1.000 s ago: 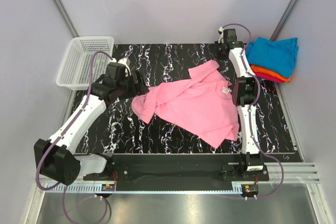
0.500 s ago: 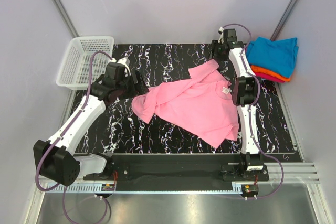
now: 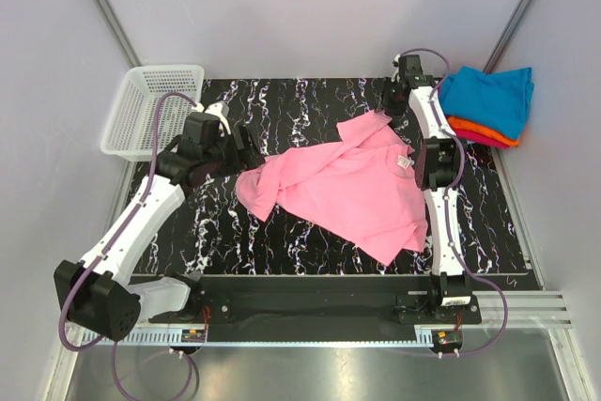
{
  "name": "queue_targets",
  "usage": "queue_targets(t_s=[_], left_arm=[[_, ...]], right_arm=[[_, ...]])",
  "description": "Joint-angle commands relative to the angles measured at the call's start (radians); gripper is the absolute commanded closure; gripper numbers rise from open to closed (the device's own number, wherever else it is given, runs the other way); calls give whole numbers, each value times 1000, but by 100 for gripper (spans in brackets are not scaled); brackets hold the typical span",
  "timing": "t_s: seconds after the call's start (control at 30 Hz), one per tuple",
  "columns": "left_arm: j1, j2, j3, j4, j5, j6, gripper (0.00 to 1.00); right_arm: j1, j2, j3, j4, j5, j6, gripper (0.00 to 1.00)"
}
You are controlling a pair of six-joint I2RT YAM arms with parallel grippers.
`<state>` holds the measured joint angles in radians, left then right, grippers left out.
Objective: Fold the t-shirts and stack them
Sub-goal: Flatten the tshirt out
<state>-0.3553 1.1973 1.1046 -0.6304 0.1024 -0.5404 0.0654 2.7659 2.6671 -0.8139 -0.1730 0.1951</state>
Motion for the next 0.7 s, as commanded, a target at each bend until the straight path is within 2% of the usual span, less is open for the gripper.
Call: queue_targets(t_s=[0.0,0.07,0.1,0.13,0.53,0.63,0.67], left_arm=[[-4,-31,28,21,17,2,11],[-4,-31,29,21,17,3,11],[-5,-28,29,21,17,3,11],[-5,-24,29,20,19,0,11],[-30,21,-46,31,30,-10,12],[-62,22,-86,44,14,-24,17],[-85,16,-98,46,-12,-32,23]], right_arm=[[1,18,39,-50,18,14,63],[1,18,37,-59,26,12,83],[-1,14,36,-60,35,10,97],[1,5,33,-67,46,9,100],[11,-179,-44,-50,49,-39,100],[23,-258,-98,-36,50,-46,100],[27,-294,-125,-30,53,-49,100]])
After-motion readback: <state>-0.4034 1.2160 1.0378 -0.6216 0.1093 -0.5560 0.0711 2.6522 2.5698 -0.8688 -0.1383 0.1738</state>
